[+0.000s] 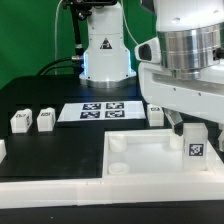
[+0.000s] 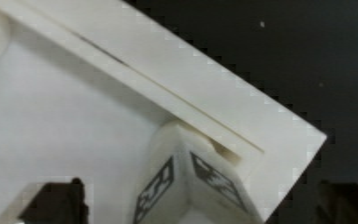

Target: Assemble one leg

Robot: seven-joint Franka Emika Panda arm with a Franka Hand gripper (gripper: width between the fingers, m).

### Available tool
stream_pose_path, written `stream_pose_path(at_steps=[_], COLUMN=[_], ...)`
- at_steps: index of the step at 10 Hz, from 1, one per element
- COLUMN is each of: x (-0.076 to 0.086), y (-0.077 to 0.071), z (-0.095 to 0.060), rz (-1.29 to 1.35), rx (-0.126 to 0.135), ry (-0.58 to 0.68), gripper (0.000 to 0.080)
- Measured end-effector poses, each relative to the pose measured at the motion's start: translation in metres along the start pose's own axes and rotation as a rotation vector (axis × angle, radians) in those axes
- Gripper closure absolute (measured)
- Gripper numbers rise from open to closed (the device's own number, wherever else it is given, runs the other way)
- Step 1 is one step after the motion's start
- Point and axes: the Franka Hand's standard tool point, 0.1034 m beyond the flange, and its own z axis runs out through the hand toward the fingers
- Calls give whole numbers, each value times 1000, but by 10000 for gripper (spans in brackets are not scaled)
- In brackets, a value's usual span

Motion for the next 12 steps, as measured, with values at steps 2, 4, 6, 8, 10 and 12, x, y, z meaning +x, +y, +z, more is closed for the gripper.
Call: stream_pose_path(at_steps=[2, 4, 6, 8, 10, 12], x=[5, 3, 3, 3, 8, 10], y=[-1, -6, -6, -6, 0, 1], z=[-4, -4, -1, -1, 0, -1], rz=[-328, -593, -683, -593, -364, -160], rx=[-20, -30, -16, -9, -10, 3], ry=[23, 44, 74, 72, 72, 68], gripper=[150, 150, 150, 284, 502, 502])
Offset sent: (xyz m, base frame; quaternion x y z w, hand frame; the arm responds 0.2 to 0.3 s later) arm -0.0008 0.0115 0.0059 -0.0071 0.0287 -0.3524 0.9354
